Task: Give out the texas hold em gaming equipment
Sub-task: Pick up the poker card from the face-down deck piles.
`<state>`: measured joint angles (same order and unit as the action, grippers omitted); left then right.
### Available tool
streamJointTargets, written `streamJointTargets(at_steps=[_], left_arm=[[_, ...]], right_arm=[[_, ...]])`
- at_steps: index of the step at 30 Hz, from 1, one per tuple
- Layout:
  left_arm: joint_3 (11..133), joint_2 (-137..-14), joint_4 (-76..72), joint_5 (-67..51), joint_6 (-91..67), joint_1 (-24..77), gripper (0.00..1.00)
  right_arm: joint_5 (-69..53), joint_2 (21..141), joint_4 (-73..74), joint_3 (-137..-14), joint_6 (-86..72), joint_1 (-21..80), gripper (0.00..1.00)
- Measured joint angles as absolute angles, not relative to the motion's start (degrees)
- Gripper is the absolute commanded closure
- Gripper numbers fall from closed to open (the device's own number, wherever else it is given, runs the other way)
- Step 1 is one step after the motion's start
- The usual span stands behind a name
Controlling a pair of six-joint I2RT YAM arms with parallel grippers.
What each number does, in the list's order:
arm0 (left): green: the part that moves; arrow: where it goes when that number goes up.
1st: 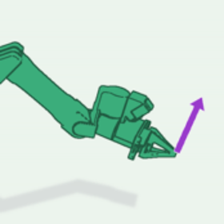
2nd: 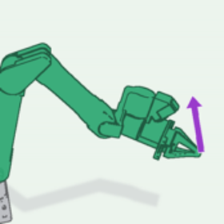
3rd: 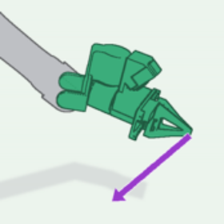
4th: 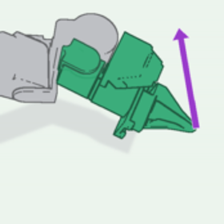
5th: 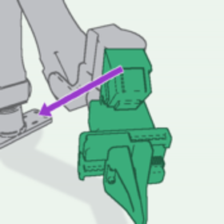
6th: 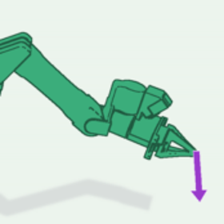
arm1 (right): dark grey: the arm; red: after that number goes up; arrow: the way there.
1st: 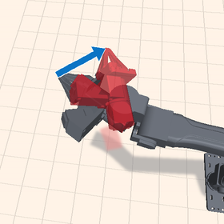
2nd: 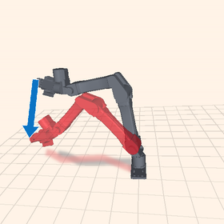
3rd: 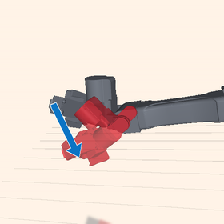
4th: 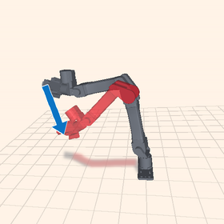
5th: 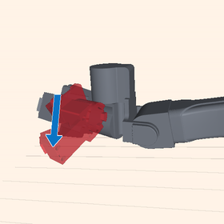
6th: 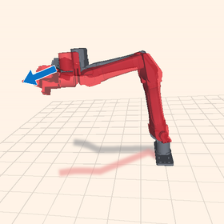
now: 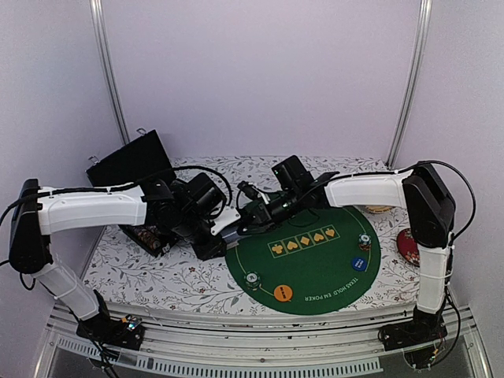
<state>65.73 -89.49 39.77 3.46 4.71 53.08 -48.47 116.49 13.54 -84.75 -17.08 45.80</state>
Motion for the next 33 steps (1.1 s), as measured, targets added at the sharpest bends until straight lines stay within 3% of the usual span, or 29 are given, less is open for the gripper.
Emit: streamJointTargets(at_steps=[5, 20, 33], left_arm=[[65.63, -89.49, 39.86, 3.49, 4.64, 53.08, 0.58], [64.66, -89.49, 39.90, 3.68, 4.25, 53.04, 0.58], [62.98, -89.23, 39.55, 3.70, 3.49, 52.27, 0.57]], right_arm=[[-47.75, 115.77, 15.18, -84.90, -16.01, 45.71, 0.97], [-44.25, 110.72, 20.18, -84.93, -12.99, 45.17, 0.98], [-40.75, 102.08, 21.21, -82.56, -12.60, 37.74, 0.98]])
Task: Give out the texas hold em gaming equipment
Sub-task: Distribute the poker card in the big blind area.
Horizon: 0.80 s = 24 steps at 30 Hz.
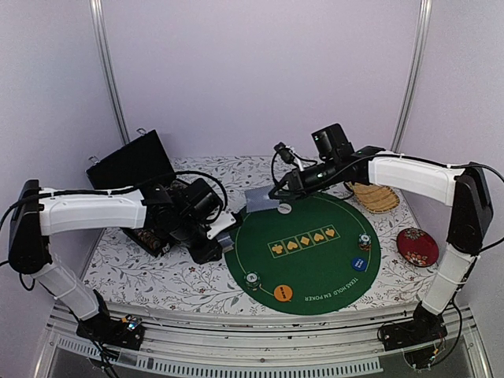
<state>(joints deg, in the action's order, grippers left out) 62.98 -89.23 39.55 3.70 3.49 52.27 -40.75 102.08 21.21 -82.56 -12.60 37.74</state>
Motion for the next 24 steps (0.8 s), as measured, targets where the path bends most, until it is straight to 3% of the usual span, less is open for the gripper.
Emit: streamJointTargets(at_steps=[13, 24], left_arm=[[61.76, -87.37, 38.02, 3.64, 3.18, 51.99, 0.57], [60.86, -85.97, 36.99, 3.51, 3.18, 51.92, 0.57]], right_arm=[[-37.28, 94.48, 23.62, -78.11, -12.16, 26.92, 0.98], [-33.67, 90.24, 27.57, -73.87, -10.68, 24.49, 0.98]])
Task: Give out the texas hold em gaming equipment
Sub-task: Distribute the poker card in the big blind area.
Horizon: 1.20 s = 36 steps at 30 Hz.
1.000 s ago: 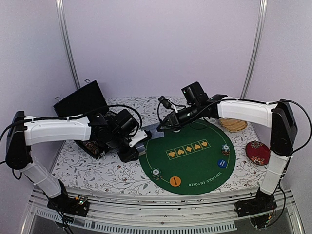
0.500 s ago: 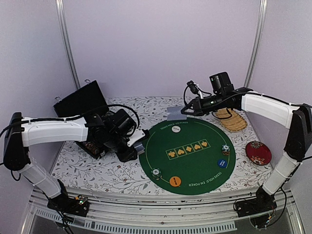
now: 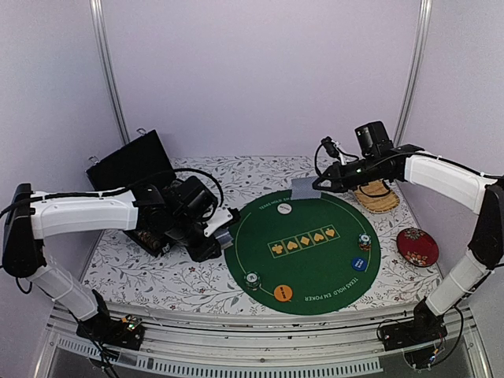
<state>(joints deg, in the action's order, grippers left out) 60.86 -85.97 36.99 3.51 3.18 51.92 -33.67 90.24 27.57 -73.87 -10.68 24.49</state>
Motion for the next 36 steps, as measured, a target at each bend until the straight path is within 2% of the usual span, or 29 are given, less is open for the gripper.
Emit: streamJointTargets(at_steps=[12, 18, 25, 36], left_arm=[[60.31, -85.89, 36.67, 3.46, 3.18, 51.83, 0.57], [60.25, -85.84, 36.64, 3.46, 3.14, 51.83, 0.57], [60.25, -85.82, 36.64, 3.53, 2.96, 51.83, 0.57], [60.20, -81.62, 36.75, 4.58, 2.02, 51.72, 0.56]], right_arm=[[-31.81, 87.64, 30.57, -71.99, -9.54, 23.07, 0.98], [-34.24, 87.74, 27.73, -66.61, -11.40, 25.74, 0.98], [-42.74, 96.73, 22.68, -66.83, -11.64, 36.93, 0.98], [-50.09, 122.37, 17.50, -86.39, -12.36, 40.34, 0.98]])
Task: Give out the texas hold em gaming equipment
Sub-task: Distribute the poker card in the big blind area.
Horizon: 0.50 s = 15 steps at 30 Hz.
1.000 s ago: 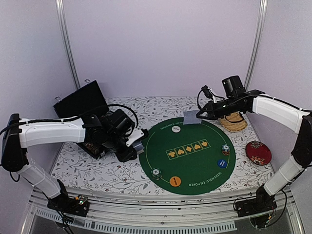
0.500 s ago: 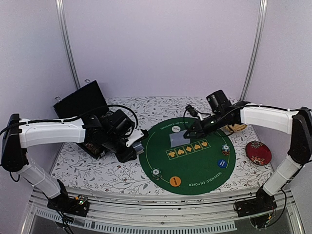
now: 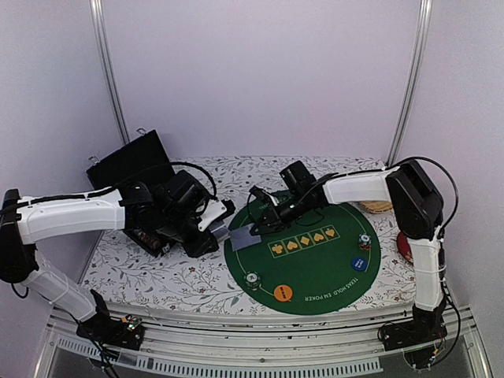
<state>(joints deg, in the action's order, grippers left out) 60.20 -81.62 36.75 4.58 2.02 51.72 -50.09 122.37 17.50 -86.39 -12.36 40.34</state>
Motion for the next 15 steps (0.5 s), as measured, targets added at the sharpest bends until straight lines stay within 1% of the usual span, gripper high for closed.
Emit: streamJointTargets(at_steps=[4, 5, 6, 7, 9, 10, 11, 14, 15], left_arm=[[60.20, -81.47, 36.88, 4.82, 2.00, 51.66, 0.57], [60.20, -81.56, 36.91, 4.89, 2.02, 51.64, 0.57], [60.20, -81.71, 36.93, 4.91, 2.04, 51.62, 0.57], [60.20, -81.93, 36.93, 4.93, 2.07, 51.55, 0.57], [60.20, -82.43, 36.95, 4.93, 2.09, 51.40, 0.57], [60.20, -82.65, 36.99, 4.91, 2.11, 51.35, 0.56], [60.20, -82.83, 37.04, 4.93, 2.11, 51.33, 0.56], [60.20, -83.05, 37.15, 4.91, 2.13, 51.31, 0.56], [60.23, -83.07, 37.15, 4.89, 2.13, 51.31, 0.56]], right_arm=[[-52.16, 129.62, 18.37, -92.55, -11.92, 41.87, 0.97], [-52.56, 131.11, 18.76, -93.93, -11.75, 42.22, 0.95], [-52.95, 132.60, 19.07, -95.26, -11.53, 42.59, 0.92], [-53.23, 133.88, 19.29, -96.31, -11.49, 42.83, 0.85], [-53.30, 135.92, 20.18, -97.67, -11.51, 43.24, 0.55], [-52.99, 136.51, 20.97, -98.02, -11.16, 43.40, 0.45], [-52.38, 136.73, 21.85, -98.04, -10.81, 43.46, 0.30], [-51.35, 135.61, 23.68, -98.67, -9.28, 43.57, 0.05], [-49.54, 134.52, 24.43, -98.74, -8.91, 43.66, 0.00]])
